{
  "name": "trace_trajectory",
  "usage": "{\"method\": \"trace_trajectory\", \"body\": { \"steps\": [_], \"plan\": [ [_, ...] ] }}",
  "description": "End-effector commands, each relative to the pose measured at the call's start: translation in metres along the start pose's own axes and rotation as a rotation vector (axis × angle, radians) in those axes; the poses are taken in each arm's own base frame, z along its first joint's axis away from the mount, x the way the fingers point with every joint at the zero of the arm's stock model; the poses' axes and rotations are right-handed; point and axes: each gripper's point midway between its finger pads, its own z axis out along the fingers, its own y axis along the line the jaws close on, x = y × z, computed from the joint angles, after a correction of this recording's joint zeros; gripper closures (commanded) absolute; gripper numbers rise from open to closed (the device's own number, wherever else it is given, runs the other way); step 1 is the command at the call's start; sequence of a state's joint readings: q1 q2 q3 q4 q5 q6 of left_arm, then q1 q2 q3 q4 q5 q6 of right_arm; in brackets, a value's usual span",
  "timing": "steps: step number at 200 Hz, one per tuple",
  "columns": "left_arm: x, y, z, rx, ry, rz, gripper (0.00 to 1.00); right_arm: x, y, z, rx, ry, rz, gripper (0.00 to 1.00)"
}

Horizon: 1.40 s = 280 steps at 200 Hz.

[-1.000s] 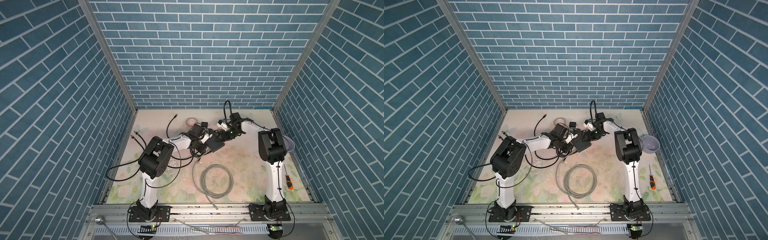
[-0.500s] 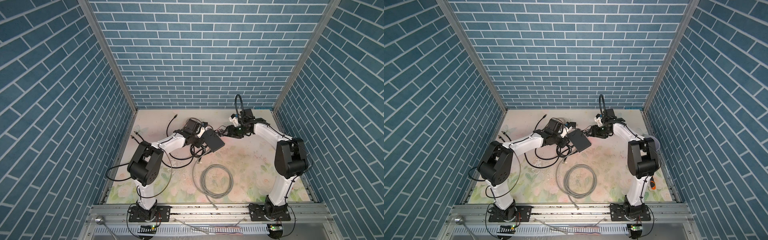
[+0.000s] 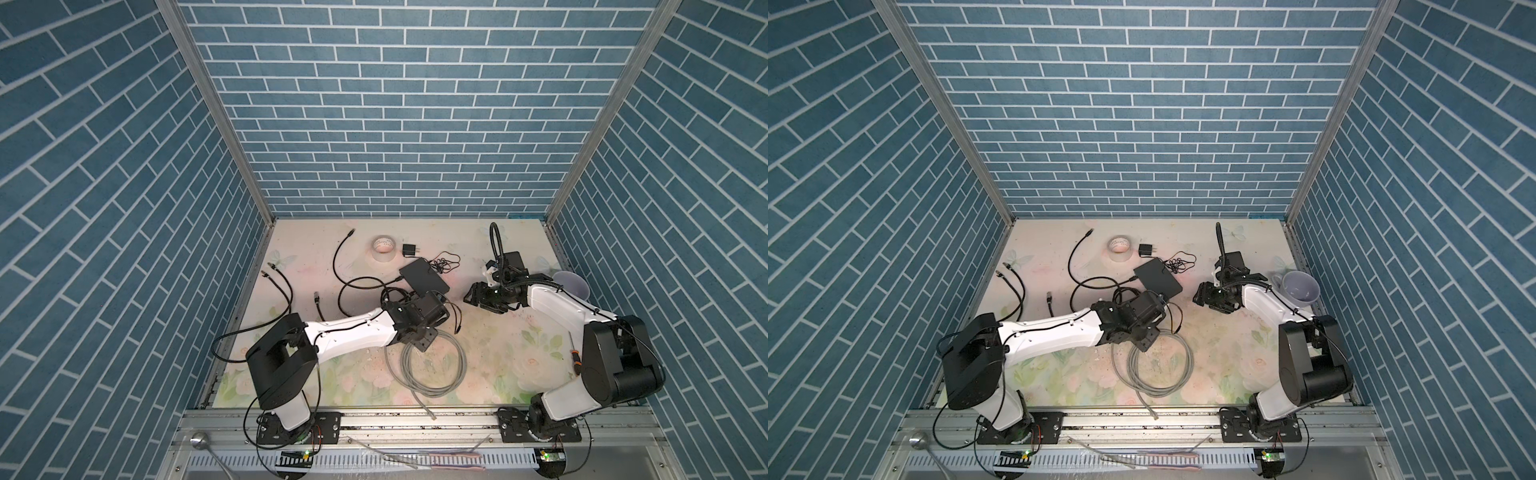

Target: Insert the plug into the switch port

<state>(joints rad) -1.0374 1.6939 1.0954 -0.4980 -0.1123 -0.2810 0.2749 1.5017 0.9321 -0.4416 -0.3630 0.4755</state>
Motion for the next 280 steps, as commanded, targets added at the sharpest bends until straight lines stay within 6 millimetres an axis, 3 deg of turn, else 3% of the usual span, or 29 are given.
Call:
{"method": "trace_trajectory", "body": {
  "steps": [1, 37, 57, 75, 100, 118, 143, 171, 192, 217, 253, 280],
  "plan": [
    [0.031, 0.012, 0.015, -0.099, 0.085, -0.045, 0.52, -0.004, 0.003, -0.01, 0.0, -0.047, 0.012, 0.35],
    [0.04, 0.022, 0.04, -0.18, 0.113, -0.083, 0.53, -0.004, 0.008, -0.011, -0.019, -0.046, 0.009, 0.35],
    [0.03, 0.015, 0.049, -0.155, 0.101, -0.128, 0.8, -0.005, 0.01, -0.012, -0.026, -0.046, -0.002, 0.35],
    [0.003, 0.002, 0.053, -0.1, 0.034, -0.212, 0.86, -0.007, 0.01, -0.011, -0.022, -0.041, -0.013, 0.35],
    [-0.053, -0.001, 0.054, -0.12, -0.076, -0.321, 0.85, -0.011, 0.01, -0.005, -0.019, -0.025, -0.023, 0.35],
    [-0.086, 0.0, 0.06, -0.136, -0.117, -0.354, 0.7, -0.014, 0.012, -0.002, -0.03, -0.015, -0.023, 0.35],
    [-0.097, -0.002, 0.059, -0.112, -0.12, -0.35, 0.55, -0.016, 0.017, -0.005, -0.038, -0.011, -0.04, 0.35],
    [-0.096, 0.023, 0.021, -0.064, -0.173, -0.396, 0.53, -0.018, 0.019, -0.019, -0.024, -0.04, -0.065, 0.35],
    [-0.088, 0.071, -0.024, -0.123, -0.234, -0.432, 0.51, -0.02, 0.021, -0.029, -0.019, -0.065, -0.082, 0.34],
    [-0.052, 0.164, -0.059, -0.31, -0.181, -0.521, 0.49, -0.022, 0.024, -0.033, -0.026, -0.075, -0.093, 0.34],
    [0.02, 0.312, -0.08, -0.537, -0.144, -0.853, 0.48, -0.021, 0.028, -0.027, -0.063, -0.071, -0.075, 0.34],
    [0.044, 0.375, -0.09, -0.681, -0.153, -1.032, 0.49, -0.015, 0.026, -0.025, -0.059, -0.047, -0.075, 0.34]
  ]
}}
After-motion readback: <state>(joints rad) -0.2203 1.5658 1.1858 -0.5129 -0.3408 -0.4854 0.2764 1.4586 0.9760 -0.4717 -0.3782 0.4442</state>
